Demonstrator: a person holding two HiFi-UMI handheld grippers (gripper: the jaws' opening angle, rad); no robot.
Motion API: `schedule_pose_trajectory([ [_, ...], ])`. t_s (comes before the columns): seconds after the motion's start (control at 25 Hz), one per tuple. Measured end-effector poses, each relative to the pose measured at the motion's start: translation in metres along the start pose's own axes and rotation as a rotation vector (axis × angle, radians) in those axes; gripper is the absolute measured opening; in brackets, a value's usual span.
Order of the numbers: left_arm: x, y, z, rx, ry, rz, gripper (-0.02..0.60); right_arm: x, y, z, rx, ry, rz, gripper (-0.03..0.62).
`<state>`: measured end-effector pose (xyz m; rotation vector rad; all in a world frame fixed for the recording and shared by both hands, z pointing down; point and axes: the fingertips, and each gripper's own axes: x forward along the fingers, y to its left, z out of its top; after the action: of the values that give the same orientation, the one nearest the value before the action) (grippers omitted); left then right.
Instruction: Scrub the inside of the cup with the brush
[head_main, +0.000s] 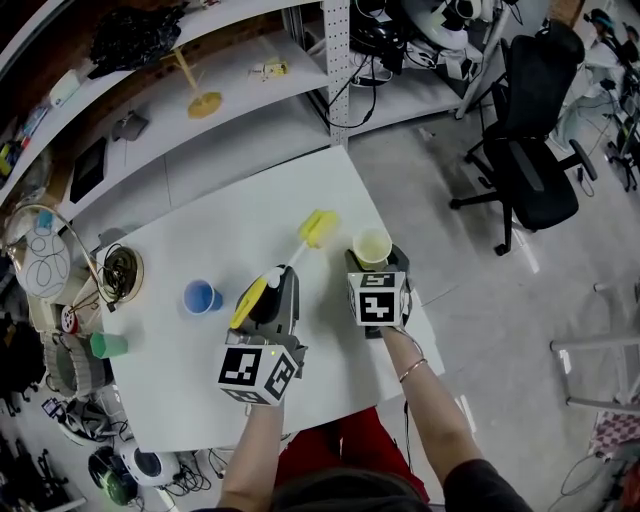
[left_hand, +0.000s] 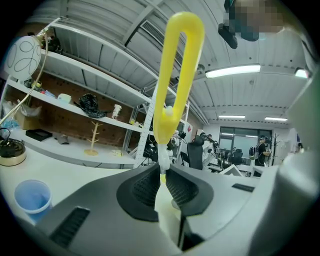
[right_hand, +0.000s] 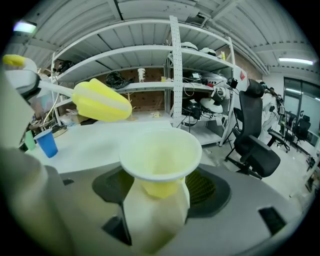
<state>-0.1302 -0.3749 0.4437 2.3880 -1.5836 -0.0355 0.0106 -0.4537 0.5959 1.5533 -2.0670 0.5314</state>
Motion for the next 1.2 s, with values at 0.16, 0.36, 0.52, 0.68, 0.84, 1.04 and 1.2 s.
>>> schedule_pose_trajectory([
  [0.16, 0.006, 0.005, -0.002, -0.002, 0.002, 0.01, 0.043, 0.004, -0.002, 0.002, -0.037, 0.018, -0.008, 0.302],
  [0.36, 0.006, 0.011, -0.002, -0.003, 0.004, 0.019, 0.043, 0.007, -0.003, 0.004, -0.03, 0.008, -0.012, 0.302],
  [0.52, 0.001, 0.007, 0.005, 0.005, -0.004, -0.006, 0.043, 0.0, -0.004, 0.007, -0.03, -0.001, -0.031, 0.301],
  [0.68, -0.009, 0.0, 0.014, 0.005, -0.023, -0.049, 0.043, -0.021, -0.007, 0.015, -0.071, -0.034, -0.076, 0.301],
  [0.84, -0.022, -0.014, 0.025, 0.015, -0.041, -0.089, 0.043, -0.051, -0.017, 0.02, -0.082, -0.063, -0.12, 0.301],
  [1.04, -0.038, -0.038, 0.038, 0.031, -0.066, -0.15, 0.043, -0.093, -0.032, 0.025, -0.091, -0.098, -0.188, 0.301],
  [1.2, -0.053, -0.063, 0.049, 0.041, -0.084, -0.217, 0.043, -0.127, -0.041, 0.023, -0.09, -0.119, -0.243, 0.301],
])
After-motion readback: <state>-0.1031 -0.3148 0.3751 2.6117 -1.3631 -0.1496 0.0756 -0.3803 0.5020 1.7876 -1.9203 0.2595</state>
